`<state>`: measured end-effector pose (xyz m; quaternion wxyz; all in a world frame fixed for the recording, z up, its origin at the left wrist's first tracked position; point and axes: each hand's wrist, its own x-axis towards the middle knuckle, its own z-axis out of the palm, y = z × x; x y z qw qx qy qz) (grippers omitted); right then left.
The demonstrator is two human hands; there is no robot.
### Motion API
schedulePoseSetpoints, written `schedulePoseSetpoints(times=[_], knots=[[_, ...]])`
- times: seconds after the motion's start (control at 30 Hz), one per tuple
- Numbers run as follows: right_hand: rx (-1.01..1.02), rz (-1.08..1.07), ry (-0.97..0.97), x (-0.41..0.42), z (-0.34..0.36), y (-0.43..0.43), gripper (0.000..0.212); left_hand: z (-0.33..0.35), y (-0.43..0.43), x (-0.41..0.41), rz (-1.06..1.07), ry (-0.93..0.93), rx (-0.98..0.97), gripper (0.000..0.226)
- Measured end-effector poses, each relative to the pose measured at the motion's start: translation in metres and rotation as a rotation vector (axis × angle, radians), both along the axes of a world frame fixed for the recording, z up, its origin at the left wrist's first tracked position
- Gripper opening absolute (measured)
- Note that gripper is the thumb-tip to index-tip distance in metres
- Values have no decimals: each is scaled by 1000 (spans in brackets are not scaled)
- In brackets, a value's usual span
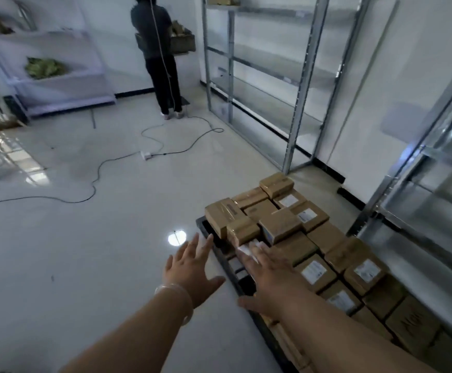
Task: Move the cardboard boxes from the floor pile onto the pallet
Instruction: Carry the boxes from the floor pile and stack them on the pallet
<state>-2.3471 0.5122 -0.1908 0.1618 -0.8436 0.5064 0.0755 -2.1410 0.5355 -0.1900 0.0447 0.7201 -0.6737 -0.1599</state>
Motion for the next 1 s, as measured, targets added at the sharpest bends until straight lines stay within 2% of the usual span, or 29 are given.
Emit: schedulePoseSetpoints(times=[0.17, 0.4, 0.67, 1.0], knots=[[-52, 253, 68, 146, 16, -17, 99, 9, 14, 133, 160, -13, -41, 96], [-69, 502, 50, 328, 38, -17, 97, 19, 49, 288, 357, -32, -32, 96], [-46, 774, 99, 488, 31, -12, 97, -2, 109, 409, 691, 45, 23, 97], [-34, 1140, 166, 658, -5, -17, 97, -37, 158, 510, 1148, 129, 118, 94]])
